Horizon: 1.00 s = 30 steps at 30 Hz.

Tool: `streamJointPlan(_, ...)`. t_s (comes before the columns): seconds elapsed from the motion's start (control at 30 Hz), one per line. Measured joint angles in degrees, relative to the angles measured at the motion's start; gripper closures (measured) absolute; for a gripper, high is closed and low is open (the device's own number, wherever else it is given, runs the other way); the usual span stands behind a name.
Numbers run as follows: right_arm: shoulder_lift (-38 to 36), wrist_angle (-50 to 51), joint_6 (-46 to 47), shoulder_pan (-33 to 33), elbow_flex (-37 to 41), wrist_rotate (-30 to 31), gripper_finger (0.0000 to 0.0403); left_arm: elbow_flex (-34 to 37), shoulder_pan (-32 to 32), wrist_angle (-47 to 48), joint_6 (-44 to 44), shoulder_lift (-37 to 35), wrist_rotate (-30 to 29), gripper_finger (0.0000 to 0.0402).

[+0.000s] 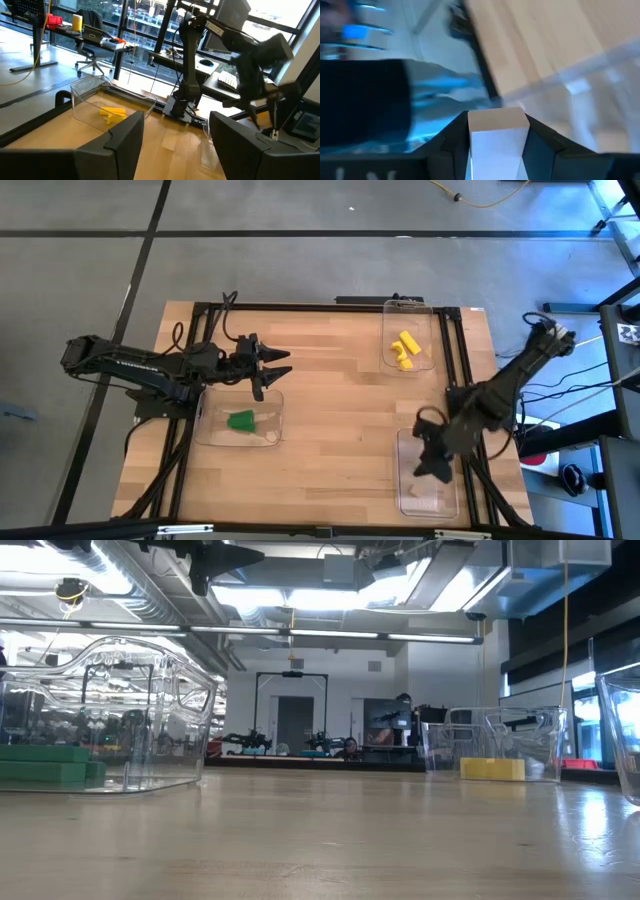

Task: Sort & place blocks by color
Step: Put the brown block into the bottom right transparent bin

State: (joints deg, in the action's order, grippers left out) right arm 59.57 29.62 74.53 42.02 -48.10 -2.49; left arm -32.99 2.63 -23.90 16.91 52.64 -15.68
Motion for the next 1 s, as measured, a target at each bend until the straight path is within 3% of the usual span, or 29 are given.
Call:
streamJointPlan(0.2,8.6,4.7,11.5,8.0,0.0,5.7,0.0265,0.0,0.0,0.0,-0.6,0.0,-0.2,0.0185)
streamJointPlan(0.5,21.1,8.3,16.6,8.5,0.0,5.9,0.0265,0.0,0.0,0.0,-0.6,0.0,-1.8,0.0185)
streamJointPlan(1.0,26.1,10.9,22.8,8.4,-0.1,6.3,0.0265,0.0,0.0,0.0,-0.8,0.0,-2.5,0.0185)
